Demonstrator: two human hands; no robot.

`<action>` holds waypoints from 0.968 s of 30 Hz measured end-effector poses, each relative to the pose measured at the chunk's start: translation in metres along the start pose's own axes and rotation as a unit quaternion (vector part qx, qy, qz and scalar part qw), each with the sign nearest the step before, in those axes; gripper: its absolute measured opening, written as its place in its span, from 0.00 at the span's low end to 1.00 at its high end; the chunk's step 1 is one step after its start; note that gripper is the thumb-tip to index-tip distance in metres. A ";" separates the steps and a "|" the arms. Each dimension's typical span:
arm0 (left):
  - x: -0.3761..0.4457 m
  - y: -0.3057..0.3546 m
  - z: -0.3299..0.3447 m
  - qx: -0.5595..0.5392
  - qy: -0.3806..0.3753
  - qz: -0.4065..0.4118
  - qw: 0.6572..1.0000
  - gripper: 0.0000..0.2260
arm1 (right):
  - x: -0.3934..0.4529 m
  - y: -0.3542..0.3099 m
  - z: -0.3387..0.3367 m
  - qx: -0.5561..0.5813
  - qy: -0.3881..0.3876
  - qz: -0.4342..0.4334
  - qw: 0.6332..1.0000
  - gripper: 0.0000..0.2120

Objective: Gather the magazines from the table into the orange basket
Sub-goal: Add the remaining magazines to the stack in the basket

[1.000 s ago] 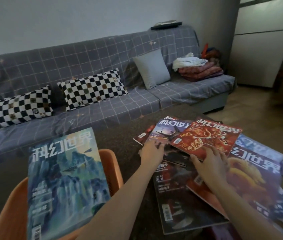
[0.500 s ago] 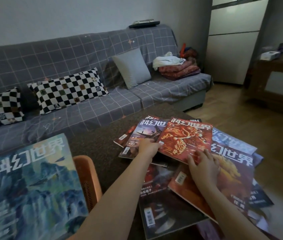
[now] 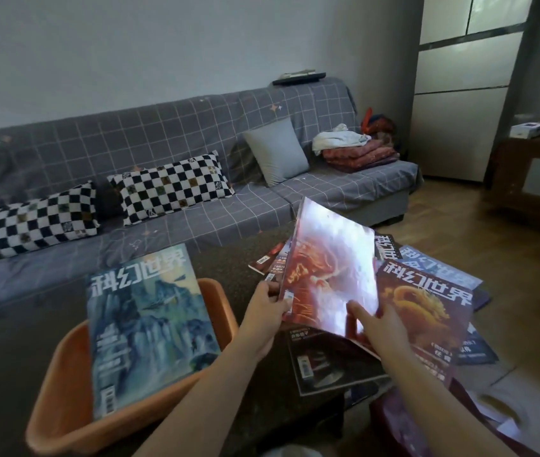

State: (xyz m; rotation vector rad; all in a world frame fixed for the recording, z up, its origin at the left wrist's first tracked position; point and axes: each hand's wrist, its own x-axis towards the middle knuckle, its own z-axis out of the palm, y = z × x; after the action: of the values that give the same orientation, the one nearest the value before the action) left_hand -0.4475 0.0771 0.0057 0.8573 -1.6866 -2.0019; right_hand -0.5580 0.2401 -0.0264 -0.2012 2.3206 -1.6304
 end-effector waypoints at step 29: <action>-0.135 -0.012 -0.226 0.337 0.366 0.073 0.864 0.16 | -0.115 -0.089 0.186 -0.156 -0.262 -0.230 0.924 0.15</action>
State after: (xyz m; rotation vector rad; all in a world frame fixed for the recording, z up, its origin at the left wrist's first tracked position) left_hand -0.1962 -0.0011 0.0010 1.4240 -1.8566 -0.7500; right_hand -0.3943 0.0752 0.0173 -1.1755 2.1685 -1.1533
